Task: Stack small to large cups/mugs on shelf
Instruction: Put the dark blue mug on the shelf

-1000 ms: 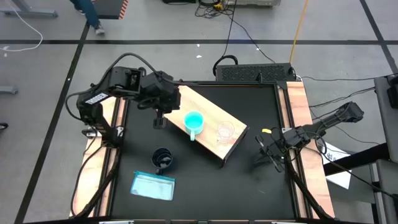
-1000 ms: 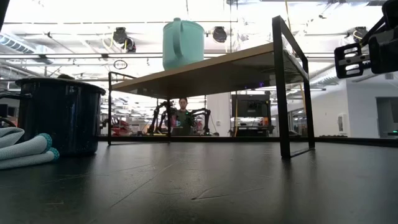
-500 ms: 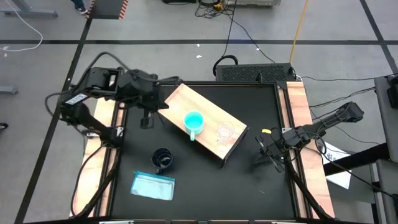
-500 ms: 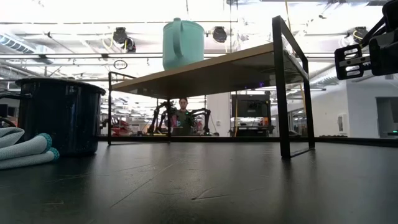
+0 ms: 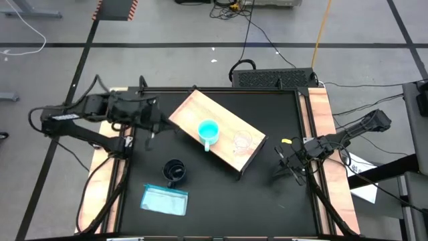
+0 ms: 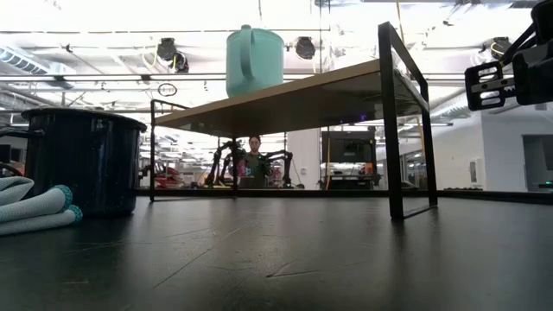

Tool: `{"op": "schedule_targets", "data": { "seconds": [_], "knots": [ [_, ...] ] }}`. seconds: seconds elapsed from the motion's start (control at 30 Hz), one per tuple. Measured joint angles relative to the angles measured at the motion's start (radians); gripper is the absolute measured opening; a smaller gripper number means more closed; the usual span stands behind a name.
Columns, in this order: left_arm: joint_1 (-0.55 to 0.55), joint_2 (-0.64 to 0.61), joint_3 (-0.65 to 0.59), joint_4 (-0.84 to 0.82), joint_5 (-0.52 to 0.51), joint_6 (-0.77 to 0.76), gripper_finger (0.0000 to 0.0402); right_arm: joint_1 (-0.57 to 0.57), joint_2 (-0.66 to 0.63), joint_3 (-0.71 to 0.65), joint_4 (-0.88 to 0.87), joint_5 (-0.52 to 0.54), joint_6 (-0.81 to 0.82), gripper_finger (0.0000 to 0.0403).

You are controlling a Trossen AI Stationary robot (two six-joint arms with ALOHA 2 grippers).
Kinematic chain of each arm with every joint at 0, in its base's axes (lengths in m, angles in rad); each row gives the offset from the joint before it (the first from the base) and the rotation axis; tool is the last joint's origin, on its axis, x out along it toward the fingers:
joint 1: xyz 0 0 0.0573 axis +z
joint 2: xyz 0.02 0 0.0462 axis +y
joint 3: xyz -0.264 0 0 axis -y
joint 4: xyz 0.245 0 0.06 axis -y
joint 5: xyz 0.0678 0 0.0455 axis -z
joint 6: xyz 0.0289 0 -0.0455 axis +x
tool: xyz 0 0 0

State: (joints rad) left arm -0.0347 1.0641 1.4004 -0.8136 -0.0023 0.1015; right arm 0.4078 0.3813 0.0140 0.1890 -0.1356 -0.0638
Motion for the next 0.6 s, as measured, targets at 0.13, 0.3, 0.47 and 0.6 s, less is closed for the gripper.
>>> {"op": "schedule_targets", "data": {
  "seconds": [0.13,0.3,0.47,0.6],
  "knots": [
    [-0.043,-0.088,-0.164,0.171,0.009,0.031,0.0000,0.000,0.000,0.000,0.000,0.000,-0.006,0.0000],
    [-0.055,-0.176,-0.330,0.224,-0.076,-0.010,0.0000,0.000,0.000,0.000,0.000,0.000,-0.001,0.0000],
    [-0.093,-0.250,-0.488,0.366,-0.055,-0.022,0.0000,0.000,0.000,0.000,0.000,0.000,-0.001,0.0000],
    [-0.132,-0.288,-0.600,0.418,-0.099,-0.023,0.0000,0.000,0.000,0.000,0.000,0.000,0.000,0.0000]
  ]
}}
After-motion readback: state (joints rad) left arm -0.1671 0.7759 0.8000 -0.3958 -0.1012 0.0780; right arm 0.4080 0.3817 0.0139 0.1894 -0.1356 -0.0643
